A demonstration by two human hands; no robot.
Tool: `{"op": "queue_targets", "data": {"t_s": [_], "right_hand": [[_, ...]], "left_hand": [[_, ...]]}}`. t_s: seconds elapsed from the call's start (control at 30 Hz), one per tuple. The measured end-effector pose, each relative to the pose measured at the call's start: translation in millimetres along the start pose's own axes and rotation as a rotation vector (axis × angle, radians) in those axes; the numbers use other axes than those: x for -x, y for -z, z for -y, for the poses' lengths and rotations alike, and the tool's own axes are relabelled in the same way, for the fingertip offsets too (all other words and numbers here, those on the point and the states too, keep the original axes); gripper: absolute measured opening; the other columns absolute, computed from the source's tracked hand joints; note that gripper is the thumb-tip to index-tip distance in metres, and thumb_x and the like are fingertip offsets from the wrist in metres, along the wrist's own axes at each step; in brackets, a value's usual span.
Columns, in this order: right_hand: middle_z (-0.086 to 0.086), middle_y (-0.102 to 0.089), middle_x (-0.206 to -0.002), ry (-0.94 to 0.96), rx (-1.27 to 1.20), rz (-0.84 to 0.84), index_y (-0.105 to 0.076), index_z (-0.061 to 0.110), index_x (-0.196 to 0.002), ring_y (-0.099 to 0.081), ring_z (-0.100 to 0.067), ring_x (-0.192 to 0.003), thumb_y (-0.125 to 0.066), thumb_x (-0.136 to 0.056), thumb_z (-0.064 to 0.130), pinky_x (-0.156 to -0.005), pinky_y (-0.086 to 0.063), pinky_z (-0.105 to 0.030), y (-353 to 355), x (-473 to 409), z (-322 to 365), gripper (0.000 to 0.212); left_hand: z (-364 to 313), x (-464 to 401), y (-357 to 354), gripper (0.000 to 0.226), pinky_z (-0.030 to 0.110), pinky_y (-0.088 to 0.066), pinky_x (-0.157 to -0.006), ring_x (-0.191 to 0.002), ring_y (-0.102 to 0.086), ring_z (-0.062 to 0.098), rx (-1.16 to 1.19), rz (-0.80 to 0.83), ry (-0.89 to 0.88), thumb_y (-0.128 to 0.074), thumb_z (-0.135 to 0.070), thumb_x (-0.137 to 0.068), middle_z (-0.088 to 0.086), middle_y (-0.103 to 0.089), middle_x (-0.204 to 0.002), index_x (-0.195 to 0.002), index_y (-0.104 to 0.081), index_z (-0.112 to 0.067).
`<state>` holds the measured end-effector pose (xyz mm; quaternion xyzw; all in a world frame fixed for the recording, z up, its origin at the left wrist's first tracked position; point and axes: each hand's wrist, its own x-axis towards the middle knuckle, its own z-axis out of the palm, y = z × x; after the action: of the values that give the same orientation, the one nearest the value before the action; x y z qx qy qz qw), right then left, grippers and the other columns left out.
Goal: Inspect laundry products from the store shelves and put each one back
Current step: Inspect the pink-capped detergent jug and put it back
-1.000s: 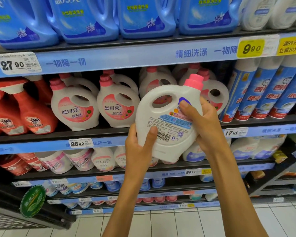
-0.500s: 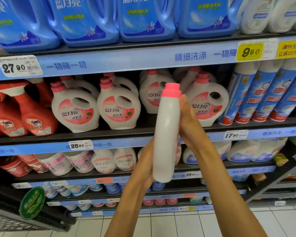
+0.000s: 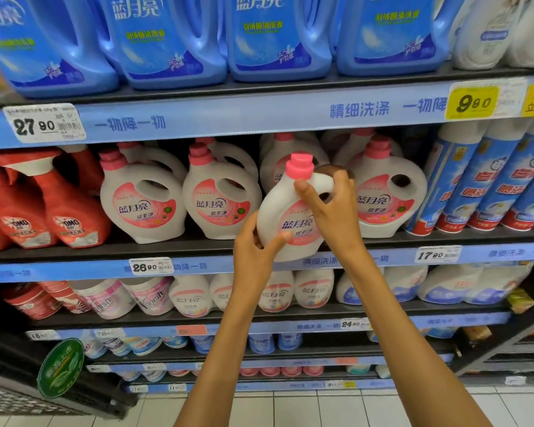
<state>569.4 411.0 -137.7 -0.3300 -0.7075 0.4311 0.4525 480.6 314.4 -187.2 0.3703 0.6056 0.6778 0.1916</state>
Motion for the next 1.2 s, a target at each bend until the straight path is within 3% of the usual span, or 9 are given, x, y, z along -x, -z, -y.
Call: {"op": "queue_targets", "data": {"t_s": [0.17, 0.33, 0.4, 0.47, 0.63, 0.8, 0.93, 1.03, 1.2], "right_hand": [[-0.011, -0.052, -0.103, -0.005, 0.012, 0.009, -0.054, 0.007, -0.111, -0.051, -0.025, -0.103, -0.068, -0.080, 0.045, -0.090, -0.047, -0.043, -5.4, -9.8, -7.9, 0.051], [0.009, -0.036, -0.074, 0.106, 0.216, -0.016, -0.036, 0.021, -0.074, -0.034, -0.012, -0.077, -0.066, -0.082, 0.046, -0.067, -0.032, -0.003, -11.6, -12.8, -9.4, 0.040], [0.008, -0.035, -0.070, 0.123, 0.260, -0.019, -0.031, 0.022, -0.066, -0.035, -0.016, -0.076, -0.068, -0.084, 0.040, -0.061, -0.030, -0.007, -10.2, -16.3, -10.2, 0.045], [0.003, -0.039, -0.070, 0.130, 0.325, 0.021, -0.036, 0.013, -0.067, -0.038, -0.019, -0.079, -0.070, -0.085, 0.033, -0.058, -0.026, -0.021, -5.7, -21.3, -11.4, 0.043], [-0.009, -0.045, -0.077, 0.168, 0.433, 0.054, -0.049, 0.004, -0.076, -0.040, -0.022, -0.079, -0.071, -0.085, 0.018, -0.059, -0.021, -0.023, -1.2, -27.6, -11.3, 0.028], [-0.005, -0.048, -0.059, 0.138, 0.430, 0.054, -0.051, -0.003, -0.065, -0.040, -0.022, -0.062, -0.068, -0.085, 0.010, -0.054, -0.021, -0.023, -2.1, -34.4, -11.8, 0.029], [-0.004, -0.042, -0.054, 0.119, 0.477, 0.085, -0.042, 0.002, -0.057, -0.035, -0.019, -0.050, -0.066, -0.089, 0.015, -0.052, -0.021, -0.024, -1.6, -39.1, -14.4, 0.042], [-0.008, -0.048, -0.058, 0.124, 0.534, 0.108, -0.050, -0.002, -0.063, -0.039, -0.022, -0.052, -0.063, -0.092, 0.018, -0.054, -0.027, -0.030, -3.1, -41.2, -14.7, 0.037], [-0.008, -0.045, -0.056, 0.092, 0.536, 0.103, -0.038, 0.005, -0.056, -0.034, -0.014, -0.047, -0.060, -0.093, 0.014, -0.045, -0.020, -0.026, -6.2, -38.8, -11.3, 0.043]], "left_hand": [[14.1, -16.6, -2.6, 0.040, 0.029, -0.053, -0.083, -0.103, -0.064, 0.021, -0.035, -0.088, -0.016, -0.074, -0.005, -0.079, 0.002, -0.065, -0.106, -0.112, -0.057, -0.018], [21.0, -18.3, -11.5, 0.030, 0.020, -0.055, -0.075, -0.092, -0.065, 0.014, -0.146, -0.140, 0.019, -0.075, -0.015, -0.080, -0.005, -0.064, -0.095, -0.101, -0.053, -0.019], [21.3, -19.7, -14.8, 0.038, 0.021, -0.054, -0.072, -0.090, -0.062, 0.010, -0.222, -0.187, 0.053, -0.075, -0.023, -0.080, -0.012, -0.062, -0.091, -0.103, -0.045, -0.020], [21.4, -20.8, -17.6, 0.047, 0.028, -0.051, -0.071, -0.093, -0.060, 0.015, -0.307, -0.234, 0.084, -0.075, -0.032, -0.080, -0.004, -0.065, -0.095, -0.105, -0.037, -0.021], [22.6, -19.3, -28.3, 0.047, 0.027, -0.040, -0.068, -0.100, -0.055, 0.021, -0.446, -0.378, 0.113, -0.072, -0.041, -0.080, 0.006, -0.057, -0.110, -0.105, -0.044, -0.013], [20.6, -20.9, -35.4, 0.045, 0.042, -0.050, -0.086, -0.103, -0.056, 0.027, -0.398, -0.375, 0.140, -0.071, -0.027, -0.084, 0.011, -0.055, -0.114, -0.114, -0.047, -0.004], [18.0, -18.2, -33.7, 0.036, 0.028, -0.048, -0.092, -0.110, -0.057, 0.020, -0.282, -0.374, 0.176, -0.062, -0.007, -0.090, 0.006, -0.057, -0.118, -0.123, -0.047, -0.005], [18.9, -12.4, -34.7, 0.039, 0.024, -0.045, -0.095, -0.117, -0.055, 0.019, -0.205, -0.330, 0.177, -0.058, -0.003, -0.091, 0.008, -0.057, -0.126, -0.129, -0.049, -0.005], [18.2, -8.8, -35.5, 0.056, 0.025, -0.036, -0.107, -0.133, -0.042, 0.021, -0.237, -0.190, 0.198, -0.054, -0.002, -0.094, 0.011, -0.038, -0.149, -0.145, -0.033, -0.006]]}}
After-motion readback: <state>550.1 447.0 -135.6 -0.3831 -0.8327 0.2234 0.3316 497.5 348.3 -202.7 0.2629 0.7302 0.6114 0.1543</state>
